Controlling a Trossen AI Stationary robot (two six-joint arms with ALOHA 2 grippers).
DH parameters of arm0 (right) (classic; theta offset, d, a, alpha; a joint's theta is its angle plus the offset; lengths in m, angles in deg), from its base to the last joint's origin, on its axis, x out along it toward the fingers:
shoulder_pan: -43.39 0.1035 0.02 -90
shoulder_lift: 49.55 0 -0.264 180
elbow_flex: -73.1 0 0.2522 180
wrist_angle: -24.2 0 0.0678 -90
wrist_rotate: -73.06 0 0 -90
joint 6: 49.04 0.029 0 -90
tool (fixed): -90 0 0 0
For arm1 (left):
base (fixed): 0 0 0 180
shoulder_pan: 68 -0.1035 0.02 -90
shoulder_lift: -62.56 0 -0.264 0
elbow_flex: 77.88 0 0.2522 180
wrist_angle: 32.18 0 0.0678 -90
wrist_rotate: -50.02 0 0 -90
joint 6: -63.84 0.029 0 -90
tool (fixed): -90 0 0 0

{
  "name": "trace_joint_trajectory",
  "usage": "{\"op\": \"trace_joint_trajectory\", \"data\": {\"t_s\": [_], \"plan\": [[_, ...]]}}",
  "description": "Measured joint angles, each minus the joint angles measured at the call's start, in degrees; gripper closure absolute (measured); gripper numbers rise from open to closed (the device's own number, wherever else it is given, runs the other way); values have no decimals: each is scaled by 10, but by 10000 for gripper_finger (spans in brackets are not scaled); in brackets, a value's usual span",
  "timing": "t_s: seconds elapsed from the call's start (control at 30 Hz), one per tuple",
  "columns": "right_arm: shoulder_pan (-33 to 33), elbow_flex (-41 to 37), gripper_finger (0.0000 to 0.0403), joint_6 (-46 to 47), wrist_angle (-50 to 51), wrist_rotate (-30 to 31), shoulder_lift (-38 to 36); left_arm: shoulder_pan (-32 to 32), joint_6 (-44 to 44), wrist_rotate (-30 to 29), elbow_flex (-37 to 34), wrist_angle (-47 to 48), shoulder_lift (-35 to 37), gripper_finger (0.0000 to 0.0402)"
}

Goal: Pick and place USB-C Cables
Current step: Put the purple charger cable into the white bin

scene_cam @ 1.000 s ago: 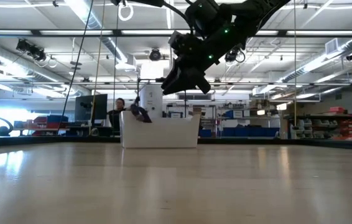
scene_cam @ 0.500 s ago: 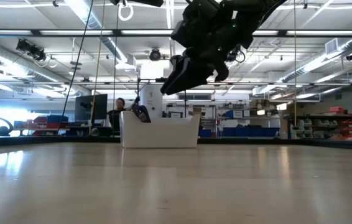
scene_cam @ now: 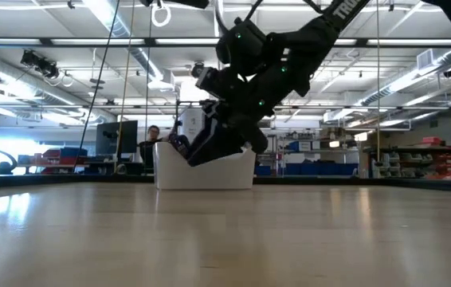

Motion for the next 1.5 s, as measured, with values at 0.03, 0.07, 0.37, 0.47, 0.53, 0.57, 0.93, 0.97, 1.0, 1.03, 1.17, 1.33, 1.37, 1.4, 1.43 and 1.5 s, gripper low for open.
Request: {"op": "trace_joint_trajectory", "data": {"t_s": [0.03,0.07,0.37,0.47,0.53,0.57,0.93,0.97,1.0,1.03,1.17,1.33,1.37,1.4,1.43,1.5], "plan": [[-1,-1,256,-2,-2,3,1,0,-2,-1,0,0,0,228],[-3,-1,256,-4,-18,6,4,0,-2,-2,0,2,0,228],[-8,0,258,-21,-128,115,1,0,-2,-2,0,7,0,228],[-8,0,258,-34,-157,201,1,0,-2,-2,0,8,0,228],[-6,0,258,-39,-166,254,1,0,-2,-2,0,9,0,228],[-5,0,258,-39,-166,272,1,0,-2,-2,0,9,0,228],[20,0,258,-45,-133,203,1,-1,-2,-1,0,9,0,228],[20,0,258,-45,-134,200,1,0,-2,-1,0,8,0,228],[20,0,258,-45,-135,200,1,0,-2,-1,0,8,0,228],[17,0,258,-44,-136,200,1,0,-2,-1,0,8,0,228],[-1,0,258,-38,-136,174,1,-1,-6,-2,0,8,0,228],[-15,0,258,-37,-147,133,7,-1,-6,-2,0,8,0,228],[-16,0,258,-33,-144,130,9,-1,-6,-2,0,8,0,228],[-17,-1,258,-30,-143,121,9,-1,-6,-2,0,9,0,228],[-19,0,258,-28,-153,110,14,-1,-6,-2,0,9,0,228],[-21,0,258,-25,-157,102,19,-1,-6,-2,0,8,0,228]]}}
